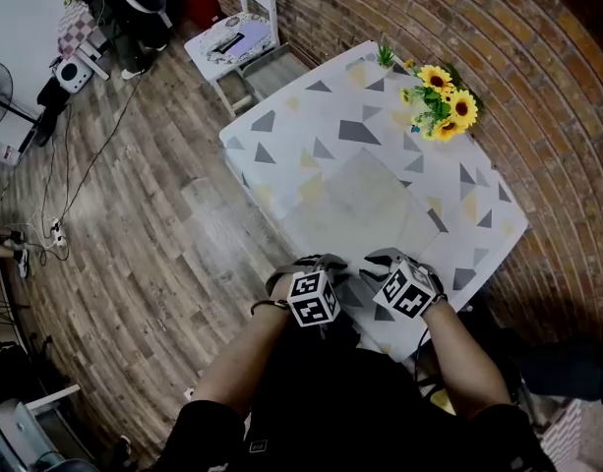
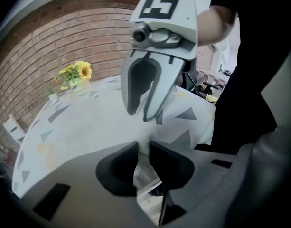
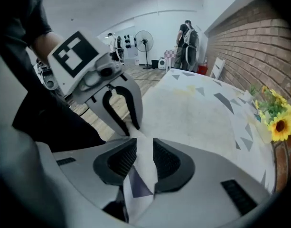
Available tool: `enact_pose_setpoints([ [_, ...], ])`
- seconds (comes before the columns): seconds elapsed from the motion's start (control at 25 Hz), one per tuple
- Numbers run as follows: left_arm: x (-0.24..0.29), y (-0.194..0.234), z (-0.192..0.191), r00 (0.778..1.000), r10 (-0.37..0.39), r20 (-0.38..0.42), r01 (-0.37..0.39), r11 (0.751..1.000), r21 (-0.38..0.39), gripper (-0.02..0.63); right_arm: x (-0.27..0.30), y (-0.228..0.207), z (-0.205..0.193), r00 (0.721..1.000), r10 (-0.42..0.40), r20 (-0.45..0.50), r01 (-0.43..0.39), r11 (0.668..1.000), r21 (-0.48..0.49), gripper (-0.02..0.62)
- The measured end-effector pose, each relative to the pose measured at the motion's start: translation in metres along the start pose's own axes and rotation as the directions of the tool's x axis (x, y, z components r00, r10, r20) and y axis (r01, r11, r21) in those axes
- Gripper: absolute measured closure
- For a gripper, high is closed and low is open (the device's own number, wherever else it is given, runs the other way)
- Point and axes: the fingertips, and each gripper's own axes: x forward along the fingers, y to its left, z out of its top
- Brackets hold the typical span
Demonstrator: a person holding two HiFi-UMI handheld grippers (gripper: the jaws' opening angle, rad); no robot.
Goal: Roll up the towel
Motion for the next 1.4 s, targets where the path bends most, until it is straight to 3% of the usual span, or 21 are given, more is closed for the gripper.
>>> enact_pose_setpoints([
  [0.12, -0.001, 0.007, -0.002, 1.0, -0.008, 0.0, 0.008, 0.999, -0.037, 0.518, 0.007, 0.014, -0.014, 0.999, 0.009, -0.053, -0.013, 0.996, -0.083, 0.43],
  [0.28, -0.007, 0.017, 0.0, 1.0, 0.028, 0.0, -0.028, 0.999, -0.027, 0.498, 0.018, 0.007, -0.028, 0.992, -0.066, -0.11, 0.05, 0.988, -0.143, 0.423],
  [0.44, -0.014, 0.016, 0.007, 0.999, 0.045, 0.0, -0.045, 0.998, 0.048, 0.455, 0.018, 0.001, -0.021, 0.994, -0.068, -0.089, 0.056, 0.99, -0.128, 0.536],
  [0.64, -0.003, 0.006, 0.002, 0.996, 0.035, -0.078, -0.023, 0.989, 0.147, 0.419, 0.016, 0.004, -0.013, 0.997, -0.021, -0.075, 0.014, 0.996, -0.086, 0.552],
  [0.72, -0.001, 0.008, 0.001, 0.995, 0.032, -0.09, -0.02, 0.991, 0.134, 0.429, 0.015, 0.003, -0.011, 0.997, -0.019, -0.073, 0.013, 0.997, -0.079, 0.551],
  [0.92, -0.002, 0.003, 0.0, 0.996, -0.018, -0.093, 0.026, 0.996, 0.086, 0.547, 0.009, 0.009, -0.009, 0.997, 0.026, -0.071, -0.03, 0.997, -0.067, 0.552],
  [1.2, -0.01, -0.005, -0.004, 0.987, -0.149, -0.067, 0.145, 0.988, -0.061, 0.562, 0.006, 0.005, -0.011, 0.998, 0.006, -0.07, -0.009, 0.999, -0.045, 0.529],
  [1.4, -0.007, -0.009, -0.012, 0.979, -0.18, -0.1, 0.174, 0.983, -0.063, 0.561, 0.012, 0.009, -0.016, 0.994, 0.052, -0.095, -0.056, 0.998, -0.033, 0.554],
])
